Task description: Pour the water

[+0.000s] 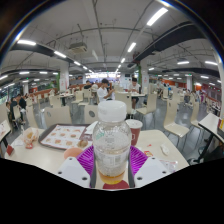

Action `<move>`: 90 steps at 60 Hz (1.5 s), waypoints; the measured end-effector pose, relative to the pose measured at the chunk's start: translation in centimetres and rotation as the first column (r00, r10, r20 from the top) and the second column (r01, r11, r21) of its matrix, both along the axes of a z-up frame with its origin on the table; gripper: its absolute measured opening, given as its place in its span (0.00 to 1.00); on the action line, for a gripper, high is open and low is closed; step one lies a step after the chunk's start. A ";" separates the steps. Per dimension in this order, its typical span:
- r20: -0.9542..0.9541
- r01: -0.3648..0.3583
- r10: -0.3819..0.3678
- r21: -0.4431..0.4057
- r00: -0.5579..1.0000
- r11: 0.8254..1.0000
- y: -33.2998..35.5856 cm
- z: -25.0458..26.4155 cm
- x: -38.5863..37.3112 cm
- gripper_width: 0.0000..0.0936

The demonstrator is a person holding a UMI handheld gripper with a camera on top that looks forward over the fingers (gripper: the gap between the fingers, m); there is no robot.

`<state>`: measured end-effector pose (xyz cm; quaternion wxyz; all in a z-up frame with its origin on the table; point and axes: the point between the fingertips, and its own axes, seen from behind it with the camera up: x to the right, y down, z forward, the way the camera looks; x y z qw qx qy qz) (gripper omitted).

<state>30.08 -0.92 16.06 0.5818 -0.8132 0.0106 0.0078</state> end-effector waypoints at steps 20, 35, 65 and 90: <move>0.016 -0.036 0.037 -0.071 0.999 0.997 -0.9 -8.3 0.4 0.46; 0.018 -0.025 0.027 -0.099 0.999 0.995 -1.4 -8.5 0.6 0.69; -0.037 -0.012 -0.002 -0.352 0.999 0.936 -15.2 -3.0 -0.7 0.91; 0.022 0.047 -0.042 -0.364 0.999 0.930 -19.8 -0.1 -1.5 0.90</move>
